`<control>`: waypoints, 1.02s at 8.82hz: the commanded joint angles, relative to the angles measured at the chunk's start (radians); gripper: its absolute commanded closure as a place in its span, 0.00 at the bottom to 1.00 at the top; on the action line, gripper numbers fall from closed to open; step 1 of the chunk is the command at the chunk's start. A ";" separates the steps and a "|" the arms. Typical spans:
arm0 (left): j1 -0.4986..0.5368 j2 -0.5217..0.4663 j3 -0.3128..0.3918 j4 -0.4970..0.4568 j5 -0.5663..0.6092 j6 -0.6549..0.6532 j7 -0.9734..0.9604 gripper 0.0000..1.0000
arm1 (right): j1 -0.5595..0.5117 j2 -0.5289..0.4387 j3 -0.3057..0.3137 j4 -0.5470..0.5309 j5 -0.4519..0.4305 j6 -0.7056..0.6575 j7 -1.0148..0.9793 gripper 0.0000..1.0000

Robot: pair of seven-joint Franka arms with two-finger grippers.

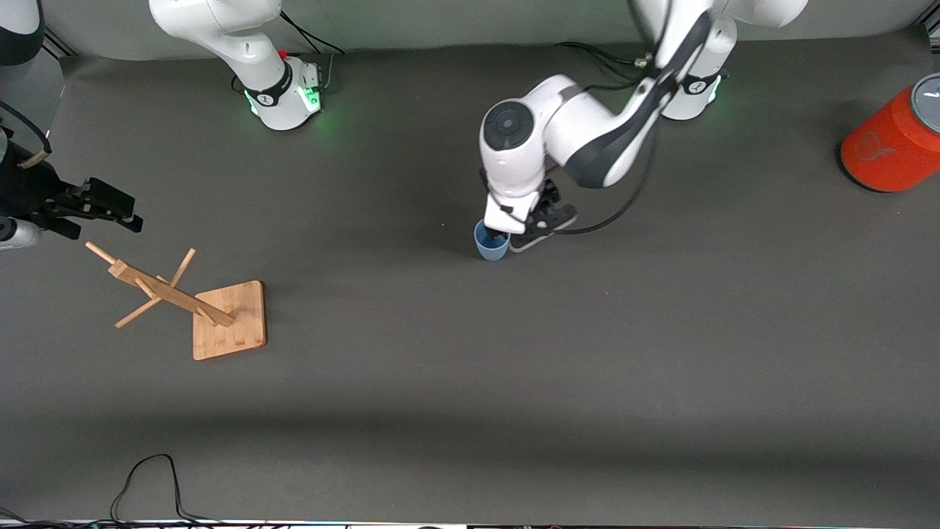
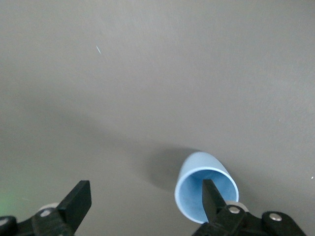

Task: Rotate and upright cup with both arms
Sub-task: 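Open the left gripper and raise it away from the cup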

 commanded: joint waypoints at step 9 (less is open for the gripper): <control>0.791 -0.356 -0.003 0.016 -0.142 -0.252 1.312 0.00 | 0.004 0.029 -0.037 0.085 0.059 -0.061 0.019 0.00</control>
